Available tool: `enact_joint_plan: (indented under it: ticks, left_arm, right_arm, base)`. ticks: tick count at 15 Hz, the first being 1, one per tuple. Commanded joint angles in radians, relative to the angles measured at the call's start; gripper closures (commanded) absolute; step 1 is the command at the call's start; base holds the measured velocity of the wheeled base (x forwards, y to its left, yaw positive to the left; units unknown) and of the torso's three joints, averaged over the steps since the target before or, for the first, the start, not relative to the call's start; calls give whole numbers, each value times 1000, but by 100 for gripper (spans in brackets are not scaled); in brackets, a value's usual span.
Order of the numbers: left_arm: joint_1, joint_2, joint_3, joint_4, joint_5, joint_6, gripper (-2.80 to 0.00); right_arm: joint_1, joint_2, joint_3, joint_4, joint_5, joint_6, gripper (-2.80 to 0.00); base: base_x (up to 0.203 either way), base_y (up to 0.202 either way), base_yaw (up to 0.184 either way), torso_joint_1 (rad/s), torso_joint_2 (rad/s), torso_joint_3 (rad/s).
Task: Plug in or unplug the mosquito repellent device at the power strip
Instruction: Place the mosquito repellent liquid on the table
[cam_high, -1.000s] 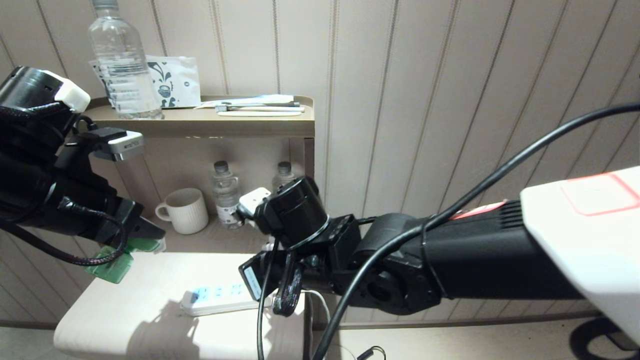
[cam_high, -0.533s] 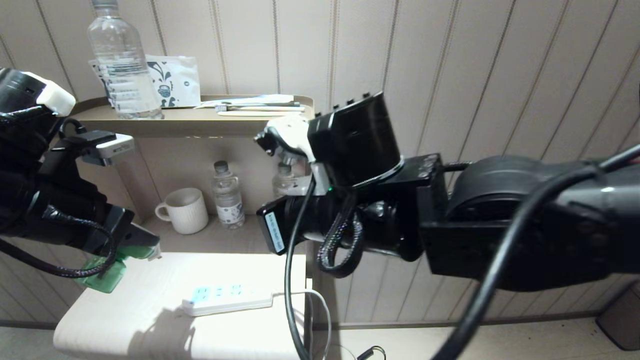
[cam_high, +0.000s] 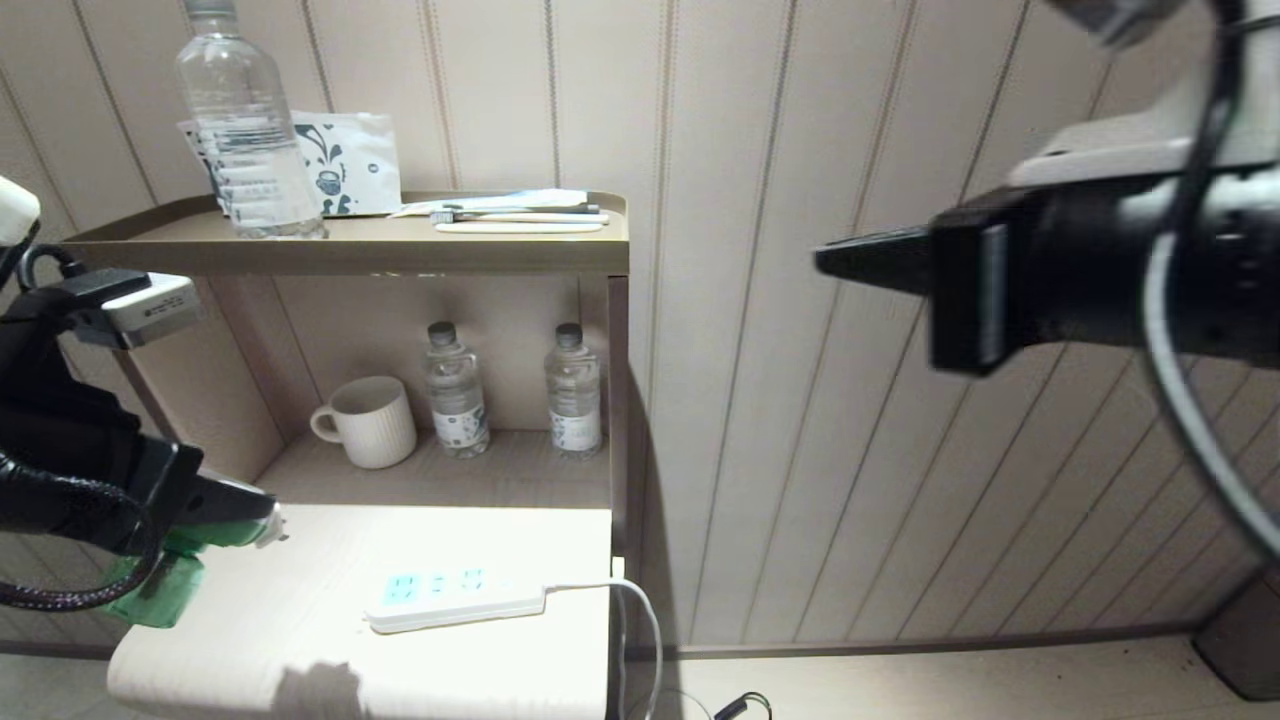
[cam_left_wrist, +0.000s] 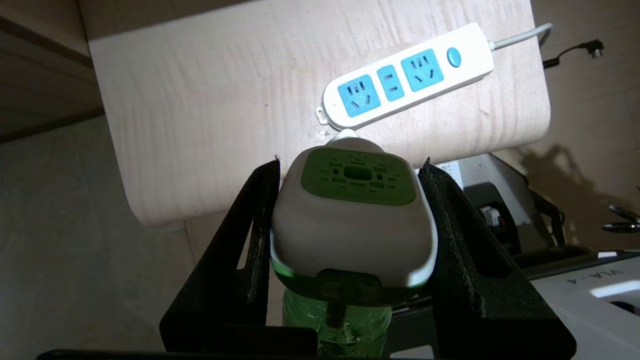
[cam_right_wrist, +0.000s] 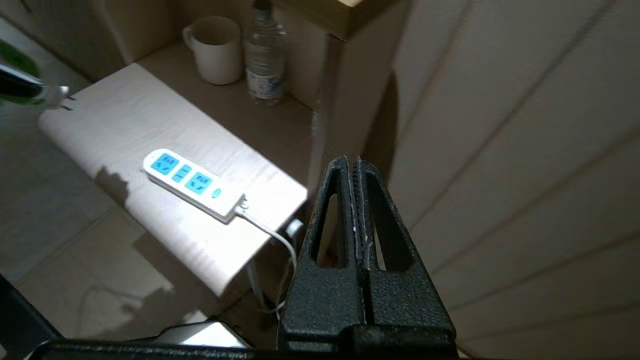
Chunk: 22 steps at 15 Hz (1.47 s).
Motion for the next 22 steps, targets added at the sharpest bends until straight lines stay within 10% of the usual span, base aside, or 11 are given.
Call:
enact_joint_plan:
  ticks: [1, 12, 16, 19, 22]
  left_arm:
    - [0, -97, 46, 1, 0, -2, 0]
    - [47, -313, 240, -45, 8, -99, 0]
    - [46, -334, 268, -87, 6, -96, 0]
    - [46, -319, 281, -93, 1, -96, 0]
    - [46, -322, 328, -201, 3, -95, 0]
  right_arm:
    - [-68, -208, 87, 26, -3, -7, 0]
    - [-617, -1060, 864, 27, -219, -40, 0]
    - [-719, -1124, 1218, -203, -262, -27, 0]
    - [-901, -1130, 1321, -293, -226, -56, 0]
    - [-863, -1309, 1397, -335, 10, -84, 0]
  base:
    - [0, 0, 0, 0, 0, 0]
    - [0, 0, 0, 0, 0, 0]
    - [0, 0, 0, 0, 0, 0]
    - [0, 0, 0, 0, 0, 0]
    - [0, 0, 0, 0, 0, 0]
